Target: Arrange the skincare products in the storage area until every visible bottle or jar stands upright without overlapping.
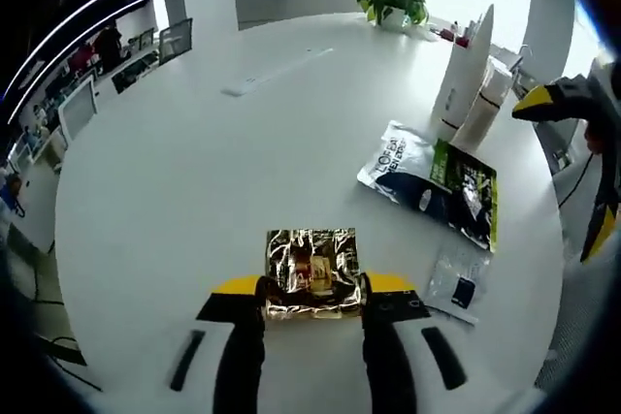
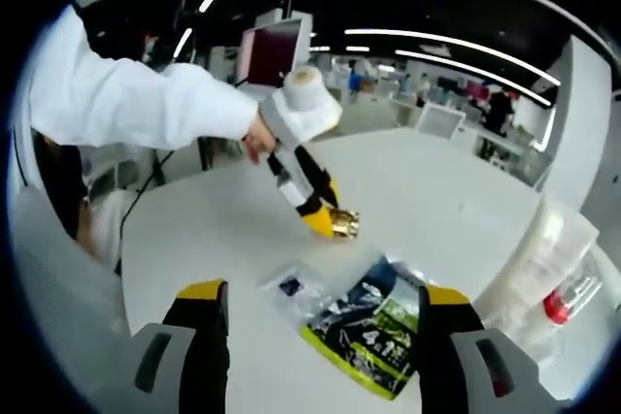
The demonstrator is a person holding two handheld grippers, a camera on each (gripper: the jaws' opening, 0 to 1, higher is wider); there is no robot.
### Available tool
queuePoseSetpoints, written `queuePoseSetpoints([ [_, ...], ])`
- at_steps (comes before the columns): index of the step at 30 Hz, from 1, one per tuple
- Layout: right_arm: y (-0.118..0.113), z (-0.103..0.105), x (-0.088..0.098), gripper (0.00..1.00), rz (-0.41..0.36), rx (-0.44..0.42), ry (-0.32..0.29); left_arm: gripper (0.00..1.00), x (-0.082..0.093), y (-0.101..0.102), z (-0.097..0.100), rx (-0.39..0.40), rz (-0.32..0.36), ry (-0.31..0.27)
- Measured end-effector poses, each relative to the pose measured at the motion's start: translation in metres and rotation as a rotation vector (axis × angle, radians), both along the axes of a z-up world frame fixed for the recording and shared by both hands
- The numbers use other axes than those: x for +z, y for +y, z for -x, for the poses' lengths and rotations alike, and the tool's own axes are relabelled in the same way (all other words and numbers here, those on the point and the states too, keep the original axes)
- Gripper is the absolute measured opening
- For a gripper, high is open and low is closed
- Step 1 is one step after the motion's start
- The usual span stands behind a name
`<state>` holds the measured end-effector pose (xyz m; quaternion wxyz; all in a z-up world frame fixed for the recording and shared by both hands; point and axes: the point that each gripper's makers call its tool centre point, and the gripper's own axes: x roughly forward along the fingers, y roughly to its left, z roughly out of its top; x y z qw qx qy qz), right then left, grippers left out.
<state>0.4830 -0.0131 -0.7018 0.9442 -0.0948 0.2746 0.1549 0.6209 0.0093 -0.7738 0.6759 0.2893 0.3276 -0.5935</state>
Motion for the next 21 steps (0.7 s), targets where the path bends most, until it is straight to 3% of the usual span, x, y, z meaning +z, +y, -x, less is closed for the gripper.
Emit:
queuePoseSetpoints([
  [2,-0.001,0.000,-0.001,0.78,0.001,-0.002,0.002,0.32,0.003,-0.002,0.006,-0.020,0.003,0.000],
  [4,-0.002,0.001,-0.001,0.78,-0.004,-0.007,0.005,0.04,0.008,-0.005,0.003,-0.038,0.017,-0.049],
  [5,-0.003,0.000,-0.001,0.78,-0.014,-0.011,0.004,0.12,0.014,-0.017,0.002,-0.056,0.079,-0.056],
  [6,-0.003,0.000,0.000,0.78,-0.027,-0.019,0.002,0.15,0.010,-0.010,0.003,-0.037,0.030,-0.029],
  [9,-0.003,0.000,0.000,0.77,-0.036,-0.024,0.006,0.09,0.008,-0.009,0.002,-0.068,0.013,-0.050],
  [11,-0.002,0.000,-0.001,0.77,-0.026,-0.018,0.006,0.12,0.003,-0.008,-0.003,-0.066,0.001,-0.060],
  [15,-0.001,0.000,-0.001,0.77,-0.023,-0.014,0.007,0.39,0.001,-0.008,-0.011,-0.055,-0.015,-0.076],
  [21,-0.002,0.000,0.000,0.77,-0.025,-0.015,0.006,0.44,-0.006,-0.007,-0.019,-0.042,-0.038,-0.070],
])
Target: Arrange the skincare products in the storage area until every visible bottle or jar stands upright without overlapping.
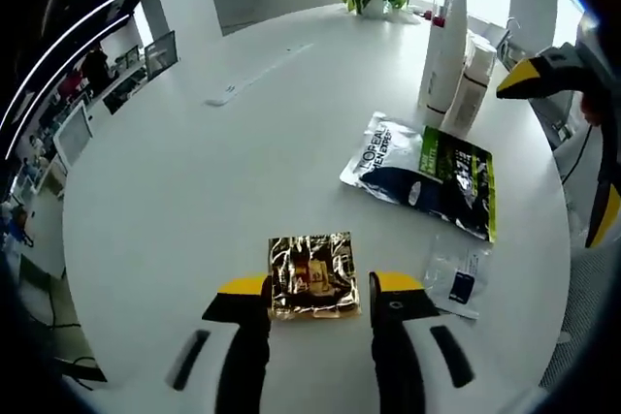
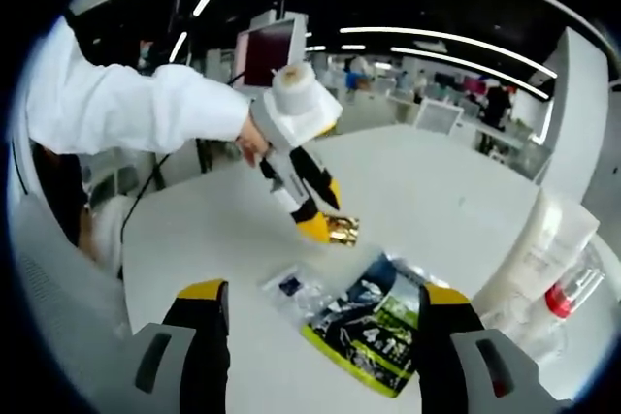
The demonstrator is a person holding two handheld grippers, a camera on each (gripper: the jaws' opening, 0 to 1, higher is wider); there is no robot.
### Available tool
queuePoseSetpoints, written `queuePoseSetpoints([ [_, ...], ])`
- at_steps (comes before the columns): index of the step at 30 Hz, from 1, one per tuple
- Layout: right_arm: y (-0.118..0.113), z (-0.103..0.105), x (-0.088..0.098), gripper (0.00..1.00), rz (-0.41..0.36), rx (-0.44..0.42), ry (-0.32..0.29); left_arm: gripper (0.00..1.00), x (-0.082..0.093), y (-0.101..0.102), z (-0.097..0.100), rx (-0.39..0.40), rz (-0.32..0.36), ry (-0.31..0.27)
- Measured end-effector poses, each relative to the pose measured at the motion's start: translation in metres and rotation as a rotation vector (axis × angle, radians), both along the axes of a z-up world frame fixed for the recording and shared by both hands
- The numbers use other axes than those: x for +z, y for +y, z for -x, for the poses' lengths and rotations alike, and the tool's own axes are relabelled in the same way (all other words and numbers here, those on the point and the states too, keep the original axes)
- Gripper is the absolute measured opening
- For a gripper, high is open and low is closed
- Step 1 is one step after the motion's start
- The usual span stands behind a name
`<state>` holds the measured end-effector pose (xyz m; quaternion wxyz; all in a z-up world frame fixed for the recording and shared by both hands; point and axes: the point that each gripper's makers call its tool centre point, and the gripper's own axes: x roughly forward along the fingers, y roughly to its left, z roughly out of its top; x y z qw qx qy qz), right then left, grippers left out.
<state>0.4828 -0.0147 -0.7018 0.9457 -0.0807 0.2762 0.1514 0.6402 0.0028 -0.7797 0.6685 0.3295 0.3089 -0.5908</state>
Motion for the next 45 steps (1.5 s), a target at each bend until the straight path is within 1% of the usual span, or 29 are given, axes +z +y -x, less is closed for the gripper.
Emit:
queuePoseSetpoints([
  [2,0.000,0.000,0.000,0.77,0.001,0.001,0.002,0.48,-0.005,0.000,0.000,0.005,-0.009,0.007],
  [4,0.000,0.001,-0.001,0.78,0.003,0.003,0.004,0.54,-0.008,0.001,0.003,0.005,-0.018,0.013],
  [6,0.000,0.001,-0.001,0.77,0.004,0.001,0.006,0.60,-0.010,0.002,0.001,0.008,-0.030,0.000],
  [7,-0.001,0.001,-0.001,0.77,0.003,-0.001,0.006,0.60,-0.009,0.001,0.000,0.011,-0.018,0.006],
  [9,-0.001,0.001,-0.001,0.77,0.003,-0.003,0.005,0.59,-0.010,0.000,0.000,0.016,-0.020,0.020],
  [12,-0.001,0.001,-0.002,0.77,0.004,-0.001,0.008,0.55,-0.012,-0.001,0.005,0.002,-0.024,0.040],
  [13,-0.001,0.001,-0.002,0.77,0.004,0.000,0.009,0.55,-0.012,0.000,0.006,0.005,-0.027,0.055],
  [14,0.000,0.002,-0.003,0.77,0.004,0.002,0.012,0.55,-0.012,-0.001,0.005,0.006,-0.027,0.048],
  [17,0.001,0.002,-0.004,0.77,0.002,0.004,0.016,0.56,-0.012,0.001,0.005,0.012,-0.034,0.057],
  [20,0.001,0.002,-0.005,0.76,-0.001,0.003,0.019,0.54,-0.012,0.003,0.003,0.027,-0.040,0.065],
  [23,0.002,0.003,-0.008,0.76,-0.013,-0.001,0.025,0.52,-0.011,0.004,0.006,0.028,-0.038,0.065],
  [25,0.003,0.003,-0.011,0.75,-0.015,0.003,0.034,0.50,-0.010,0.005,0.008,0.036,-0.038,0.067],
  [27,0.004,0.003,-0.012,0.75,-0.010,0.006,0.035,0.45,-0.010,0.004,0.005,0.043,-0.035,0.069],
  [33,0.005,0.004,-0.014,0.74,-0.011,0.007,0.041,0.45,-0.007,0.007,0.010,0.044,-0.030,0.070],
  [39,0.007,0.001,-0.017,0.70,-0.059,-0.012,0.044,0.45,-0.004,0.011,0.020,0.050,-0.018,0.085],
  [40,0.008,0.001,-0.019,0.70,-0.065,-0.014,0.052,0.45,-0.004,0.011,0.020,0.046,-0.016,0.085],
  [41,0.008,0.000,-0.019,0.70,-0.067,-0.014,0.050,0.45,-0.004,0.012,0.021,0.044,-0.013,0.084],
  [43,0.009,-0.002,-0.019,0.71,-0.073,-0.013,0.053,0.45,-0.006,0.011,0.017,0.043,-0.005,0.086],
  [45,0.010,-0.006,-0.019,0.71,-0.071,-0.012,0.051,0.45,-0.005,0.012,0.018,0.051,0.004,0.096],
])
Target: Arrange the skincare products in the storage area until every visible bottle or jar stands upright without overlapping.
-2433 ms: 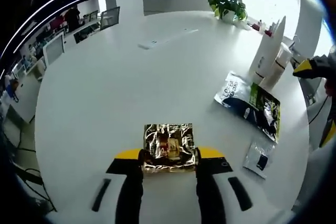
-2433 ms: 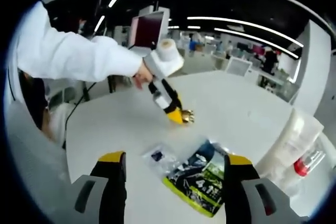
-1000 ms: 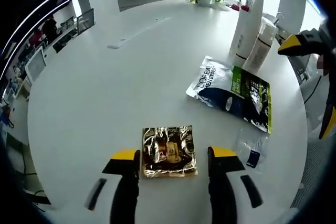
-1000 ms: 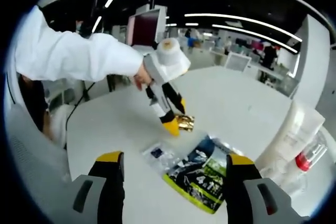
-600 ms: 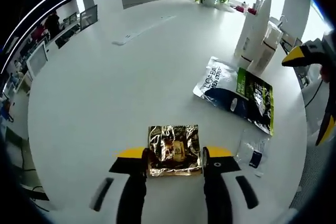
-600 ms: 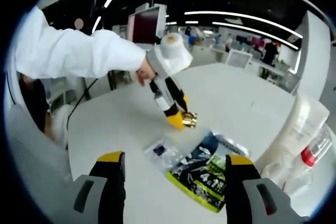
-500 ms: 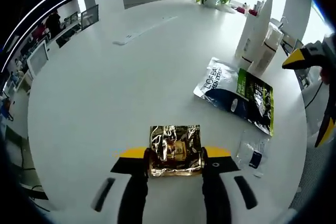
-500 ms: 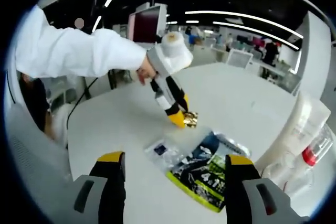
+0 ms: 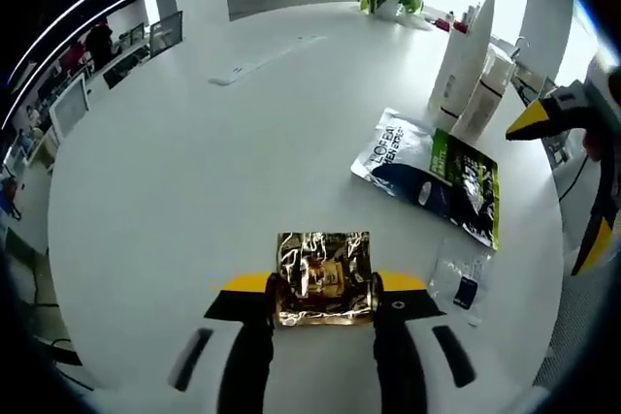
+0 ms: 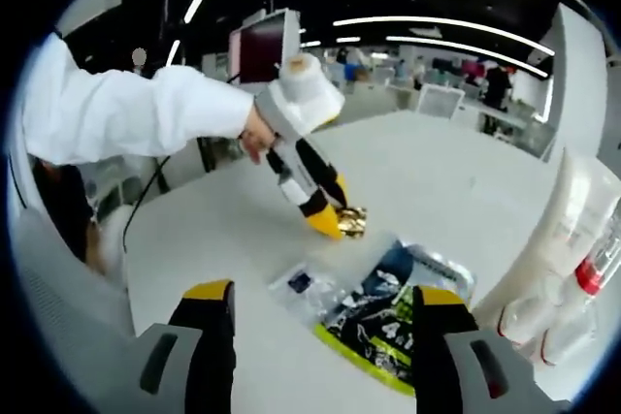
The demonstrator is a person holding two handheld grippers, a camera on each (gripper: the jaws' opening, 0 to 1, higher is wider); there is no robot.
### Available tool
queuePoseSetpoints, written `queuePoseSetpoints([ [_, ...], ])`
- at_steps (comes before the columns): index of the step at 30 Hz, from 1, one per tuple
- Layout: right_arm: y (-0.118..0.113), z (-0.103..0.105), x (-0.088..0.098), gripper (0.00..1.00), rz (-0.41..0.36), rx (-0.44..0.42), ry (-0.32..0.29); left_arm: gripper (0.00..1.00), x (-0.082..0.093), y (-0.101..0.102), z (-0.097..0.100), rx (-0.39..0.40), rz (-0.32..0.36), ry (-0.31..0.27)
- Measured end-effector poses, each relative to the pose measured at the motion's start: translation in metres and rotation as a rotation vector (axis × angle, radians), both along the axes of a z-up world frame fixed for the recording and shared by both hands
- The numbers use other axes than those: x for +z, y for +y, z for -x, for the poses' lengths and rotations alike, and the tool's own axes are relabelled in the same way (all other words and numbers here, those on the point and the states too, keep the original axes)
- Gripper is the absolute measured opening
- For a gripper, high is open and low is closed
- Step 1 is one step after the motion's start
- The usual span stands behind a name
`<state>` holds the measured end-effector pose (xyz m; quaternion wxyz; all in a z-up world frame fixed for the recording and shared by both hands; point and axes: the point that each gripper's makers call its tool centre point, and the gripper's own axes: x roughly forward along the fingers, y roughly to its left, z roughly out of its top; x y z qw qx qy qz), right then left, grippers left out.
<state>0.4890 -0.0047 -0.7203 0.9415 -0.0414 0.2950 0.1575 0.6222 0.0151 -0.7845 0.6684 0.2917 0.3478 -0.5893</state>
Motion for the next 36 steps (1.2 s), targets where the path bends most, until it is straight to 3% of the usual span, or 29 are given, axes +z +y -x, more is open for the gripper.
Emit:
queuePoseSetpoints([
  [9,-0.003,-0.029,0.001,0.69,-0.092,-0.092,-0.011,0.45,0.010,0.005,0.003,0.010,0.039,0.005],
  [12,-0.006,-0.036,0.000,0.60,-0.109,-0.118,-0.010,0.45,0.012,0.006,0.005,0.002,0.051,-0.002],
  [14,-0.006,-0.041,-0.004,0.57,-0.141,-0.138,0.004,0.45,0.012,0.006,0.006,0.000,0.056,-0.003],
  [17,-0.003,-0.049,-0.006,0.54,-0.248,-0.177,0.027,0.45,0.011,0.005,0.004,-0.002,0.068,-0.001],
  [21,-0.006,-0.059,-0.008,0.45,-0.316,-0.230,0.036,0.45,0.012,0.004,0.008,-0.021,0.082,-0.001],
  [28,0.003,-0.070,-0.017,0.37,-0.343,-0.230,0.061,0.45,0.017,0.004,0.013,-0.037,0.122,-0.009],
  [32,0.009,-0.074,-0.022,0.29,-0.390,-0.220,0.083,0.45,0.021,0.007,0.023,-0.066,0.152,-0.015],
  [36,0.013,-0.078,-0.024,0.28,-0.439,-0.234,0.093,0.45,0.022,0.008,0.026,-0.084,0.166,-0.017],
])
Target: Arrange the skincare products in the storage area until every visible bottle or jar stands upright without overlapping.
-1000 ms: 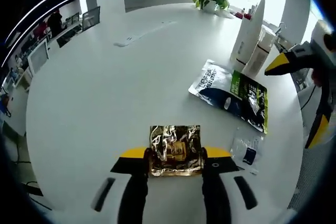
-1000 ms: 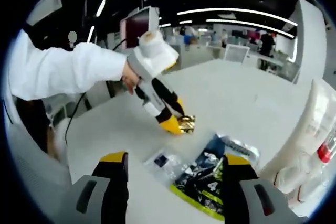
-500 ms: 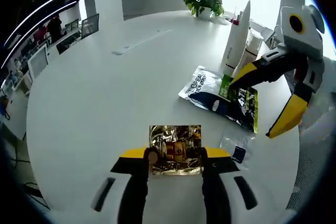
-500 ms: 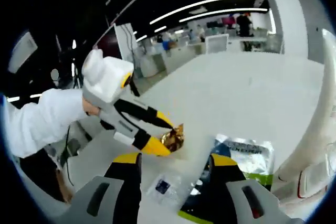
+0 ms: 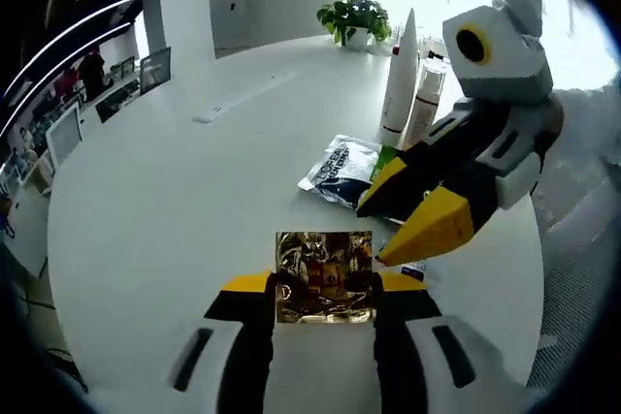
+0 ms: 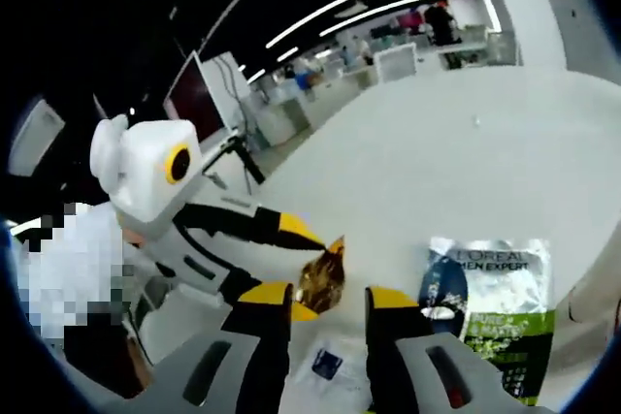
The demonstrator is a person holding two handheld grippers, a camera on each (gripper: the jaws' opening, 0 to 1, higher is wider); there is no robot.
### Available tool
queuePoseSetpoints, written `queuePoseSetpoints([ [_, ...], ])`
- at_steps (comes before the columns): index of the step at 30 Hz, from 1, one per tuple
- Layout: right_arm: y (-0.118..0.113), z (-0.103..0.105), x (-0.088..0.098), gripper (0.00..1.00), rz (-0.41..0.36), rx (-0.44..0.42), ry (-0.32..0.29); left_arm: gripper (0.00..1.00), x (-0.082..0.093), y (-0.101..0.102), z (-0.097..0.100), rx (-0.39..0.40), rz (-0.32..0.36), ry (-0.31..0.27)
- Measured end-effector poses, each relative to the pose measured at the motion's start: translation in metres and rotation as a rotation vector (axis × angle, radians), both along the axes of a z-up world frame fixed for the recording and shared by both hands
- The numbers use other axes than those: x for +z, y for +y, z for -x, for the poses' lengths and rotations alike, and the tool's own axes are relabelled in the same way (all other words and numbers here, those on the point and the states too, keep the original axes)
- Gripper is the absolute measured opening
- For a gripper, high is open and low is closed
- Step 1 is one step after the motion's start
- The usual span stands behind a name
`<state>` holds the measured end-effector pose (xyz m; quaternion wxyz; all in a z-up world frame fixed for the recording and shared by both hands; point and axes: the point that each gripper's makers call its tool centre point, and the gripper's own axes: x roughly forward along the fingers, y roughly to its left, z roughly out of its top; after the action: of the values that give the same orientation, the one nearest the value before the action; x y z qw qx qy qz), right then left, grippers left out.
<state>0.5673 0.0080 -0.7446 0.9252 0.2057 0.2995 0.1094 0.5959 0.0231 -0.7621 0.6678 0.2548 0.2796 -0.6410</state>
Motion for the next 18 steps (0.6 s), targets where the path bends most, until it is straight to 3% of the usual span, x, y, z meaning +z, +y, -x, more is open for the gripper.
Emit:
queuePoseSetpoints([
  [5,0.004,0.001,-0.005,0.24,-0.010,-0.001,0.013,0.45,0.007,0.003,0.002,-0.007,0.036,-0.001],
  [8,0.008,0.002,-0.006,0.22,-0.058,-0.003,0.026,0.45,0.012,0.004,0.005,-0.026,0.053,-0.008],
  [12,0.012,0.003,-0.004,0.12,-0.073,0.001,0.025,0.45,0.018,0.004,0.009,-0.034,0.065,-0.024],
  [13,0.013,0.003,-0.003,0.10,-0.077,0.004,0.021,0.43,0.020,0.004,0.010,-0.036,0.073,-0.024],
  [15,0.013,0.003,0.000,0.06,-0.080,-0.004,0.016,0.27,0.025,0.004,0.012,-0.054,0.088,-0.044],
  [16,0.013,0.004,0.001,0.04,-0.082,-0.004,0.016,0.25,0.028,0.003,0.013,-0.064,0.101,-0.067],
  [18,0.014,0.006,0.004,0.00,-0.091,-0.003,0.010,0.30,0.030,0.005,0.017,-0.055,0.102,-0.063],
])
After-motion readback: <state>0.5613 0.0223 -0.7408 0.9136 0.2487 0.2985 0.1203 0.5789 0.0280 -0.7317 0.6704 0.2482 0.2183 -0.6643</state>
